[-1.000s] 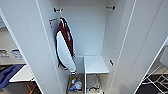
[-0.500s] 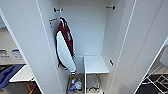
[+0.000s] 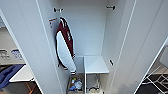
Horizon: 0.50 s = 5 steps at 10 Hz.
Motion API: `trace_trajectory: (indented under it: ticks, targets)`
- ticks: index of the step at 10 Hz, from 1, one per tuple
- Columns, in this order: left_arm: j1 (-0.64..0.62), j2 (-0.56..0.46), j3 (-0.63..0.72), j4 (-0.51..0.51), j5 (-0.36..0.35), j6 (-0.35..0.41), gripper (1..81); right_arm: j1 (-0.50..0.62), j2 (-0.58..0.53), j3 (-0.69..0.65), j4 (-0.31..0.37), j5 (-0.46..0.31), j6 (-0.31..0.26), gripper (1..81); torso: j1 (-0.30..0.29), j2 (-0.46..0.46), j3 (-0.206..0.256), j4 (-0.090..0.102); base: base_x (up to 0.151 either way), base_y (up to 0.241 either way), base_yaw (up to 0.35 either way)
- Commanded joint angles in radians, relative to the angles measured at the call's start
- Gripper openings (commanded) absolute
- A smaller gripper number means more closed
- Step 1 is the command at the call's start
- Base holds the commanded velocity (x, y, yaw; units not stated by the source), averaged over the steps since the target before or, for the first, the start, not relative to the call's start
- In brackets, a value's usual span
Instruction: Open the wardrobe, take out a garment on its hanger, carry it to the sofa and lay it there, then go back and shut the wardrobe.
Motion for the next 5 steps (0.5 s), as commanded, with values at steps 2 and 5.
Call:
trace_trajectory:
  ticks: [2, 5]
  targets:
    - [-0.105, -0.132, -0.111, -0.163, -0.049, -0.011, 81.1, 0.136, -0.093, -0.079, 0.124, 0.012, 0.022, 81.1, 0.000, 0.000, 0.000, 0.000, 0.000, 0.000, 0.000]
    - [-0.168, -0.174, -0.216, -0.233, -0.099, -0.011, 81.1, 0.213, -0.151, -0.093, 0.176, 0.023, 0.022, 81.1, 0.000, 0.000, 0.000, 0.000, 0.000, 0.000, 0.000]
